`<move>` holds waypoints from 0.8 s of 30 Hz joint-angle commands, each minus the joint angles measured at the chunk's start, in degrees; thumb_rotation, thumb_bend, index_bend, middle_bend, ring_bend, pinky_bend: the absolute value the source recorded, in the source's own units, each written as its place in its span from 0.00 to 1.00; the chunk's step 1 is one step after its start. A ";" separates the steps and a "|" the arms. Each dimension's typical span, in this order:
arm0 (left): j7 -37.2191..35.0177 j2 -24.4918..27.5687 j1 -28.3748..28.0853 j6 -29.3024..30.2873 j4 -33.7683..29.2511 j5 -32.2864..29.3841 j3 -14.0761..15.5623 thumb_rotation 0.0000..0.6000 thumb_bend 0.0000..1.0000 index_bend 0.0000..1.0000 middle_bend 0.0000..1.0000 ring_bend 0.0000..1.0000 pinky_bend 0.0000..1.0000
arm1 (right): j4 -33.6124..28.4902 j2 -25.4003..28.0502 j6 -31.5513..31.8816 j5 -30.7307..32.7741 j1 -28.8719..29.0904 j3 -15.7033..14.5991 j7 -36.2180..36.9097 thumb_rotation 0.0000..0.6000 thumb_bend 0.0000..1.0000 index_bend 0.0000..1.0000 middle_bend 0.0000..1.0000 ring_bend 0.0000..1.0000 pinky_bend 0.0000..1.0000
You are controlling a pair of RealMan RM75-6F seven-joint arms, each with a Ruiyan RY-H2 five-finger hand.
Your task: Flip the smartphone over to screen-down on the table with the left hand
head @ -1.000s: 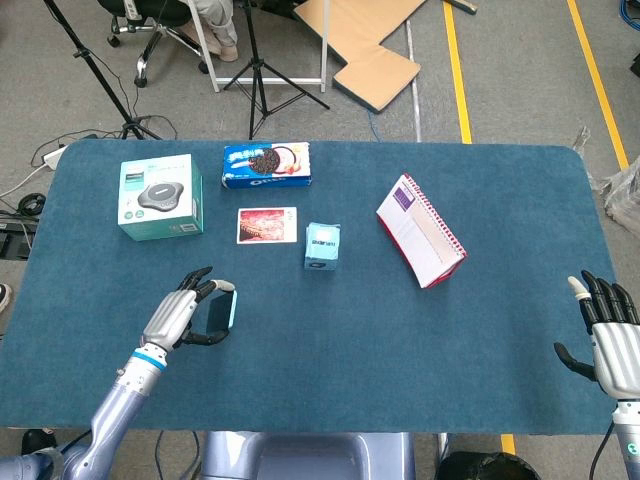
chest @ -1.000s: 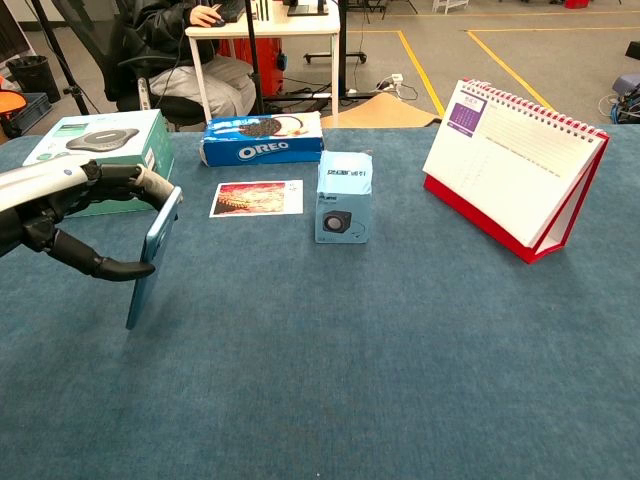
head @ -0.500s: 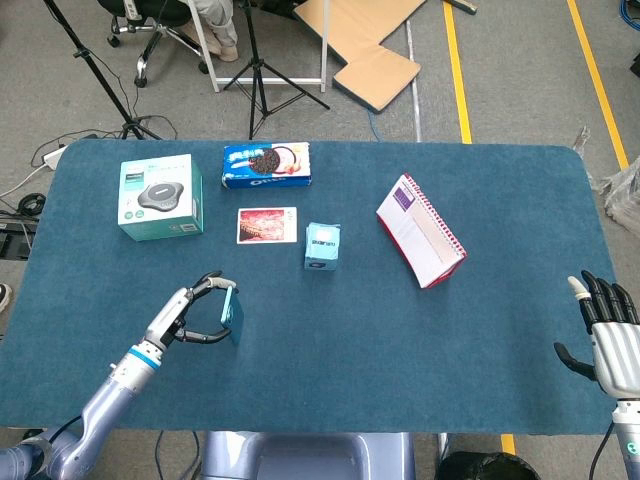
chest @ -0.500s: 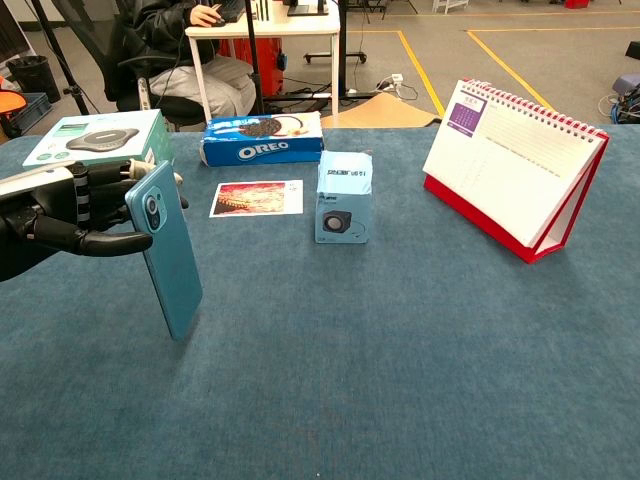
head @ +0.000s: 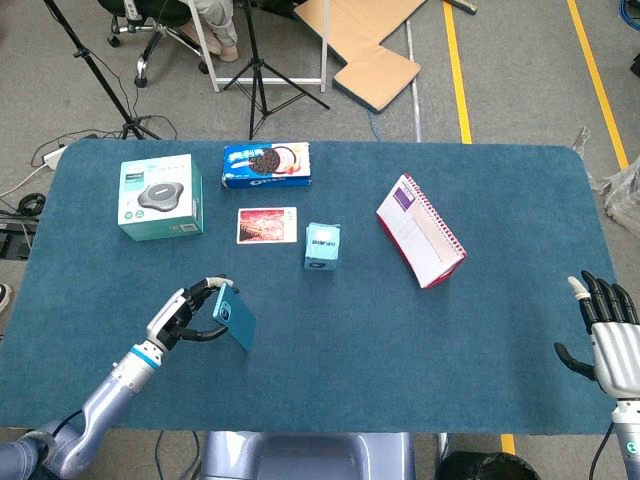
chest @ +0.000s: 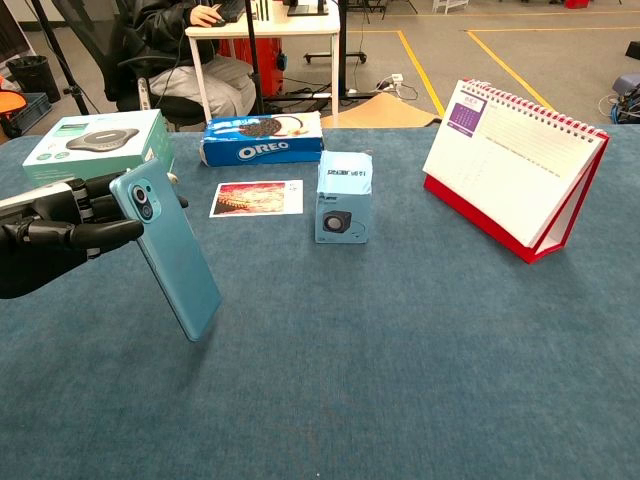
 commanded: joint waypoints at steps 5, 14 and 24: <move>-7.52 -3.45 -0.60 2.12 6.08 2.23 2.15 1.00 0.32 0.40 0.38 0.00 0.00 | -0.01 -0.14 -0.17 0.12 0.05 -0.05 -0.52 1.00 0.15 0.04 0.00 0.00 0.00; -10.26 -5.25 -1.13 2.09 8.96 1.94 2.99 1.00 0.32 0.40 0.36 0.00 0.00 | 0.03 -0.17 -0.31 0.27 0.09 -0.03 -0.56 1.00 0.15 0.04 0.00 0.00 0.00; -11.73 -5.98 -1.41 2.25 11.99 2.10 4.39 1.00 0.18 0.13 0.11 0.00 0.00 | 0.02 -0.15 -0.34 0.33 0.10 -0.02 -0.55 1.00 0.15 0.04 0.00 0.00 0.00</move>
